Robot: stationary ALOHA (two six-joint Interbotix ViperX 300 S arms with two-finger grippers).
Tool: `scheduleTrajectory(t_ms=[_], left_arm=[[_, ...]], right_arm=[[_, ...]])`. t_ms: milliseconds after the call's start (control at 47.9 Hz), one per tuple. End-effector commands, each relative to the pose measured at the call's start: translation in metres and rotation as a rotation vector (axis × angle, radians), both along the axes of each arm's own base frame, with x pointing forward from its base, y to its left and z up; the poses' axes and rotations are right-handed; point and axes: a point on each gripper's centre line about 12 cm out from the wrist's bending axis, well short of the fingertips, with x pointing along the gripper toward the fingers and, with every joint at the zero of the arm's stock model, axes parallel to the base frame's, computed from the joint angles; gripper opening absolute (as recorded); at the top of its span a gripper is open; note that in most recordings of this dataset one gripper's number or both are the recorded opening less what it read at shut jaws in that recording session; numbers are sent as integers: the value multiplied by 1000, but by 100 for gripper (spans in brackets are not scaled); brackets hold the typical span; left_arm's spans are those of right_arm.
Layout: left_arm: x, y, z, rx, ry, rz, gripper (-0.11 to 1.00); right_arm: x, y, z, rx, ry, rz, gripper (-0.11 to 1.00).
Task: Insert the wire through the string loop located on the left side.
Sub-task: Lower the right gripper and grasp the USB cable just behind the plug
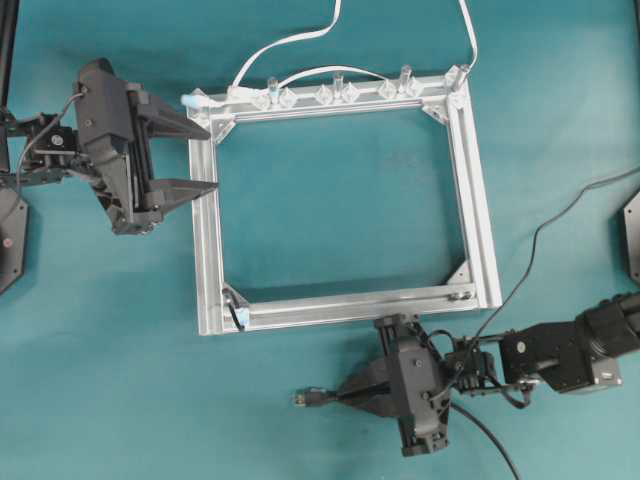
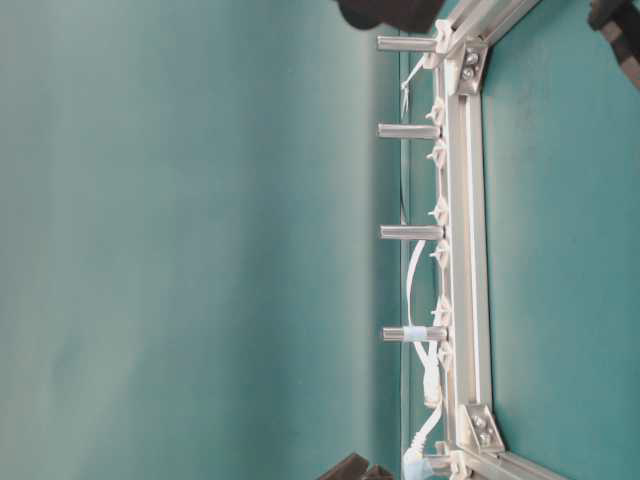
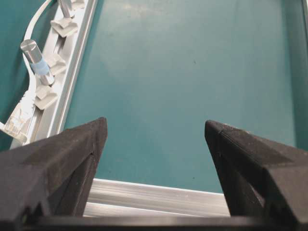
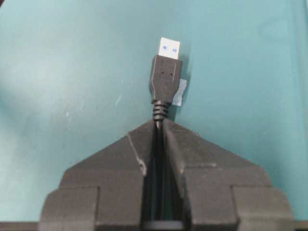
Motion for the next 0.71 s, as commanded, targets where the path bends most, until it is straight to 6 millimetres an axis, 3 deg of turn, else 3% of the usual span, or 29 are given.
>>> scheduleTrajectory(t_ms=[0, 689], left_arm=[[2, -1, 6, -1, -22, -3, 83], [1, -7, 3, -6, 2, -24, 83]], right_arm=[[1, 0, -2, 1, 25, 2, 7], [7, 0, 18, 21, -56, -11, 7]])
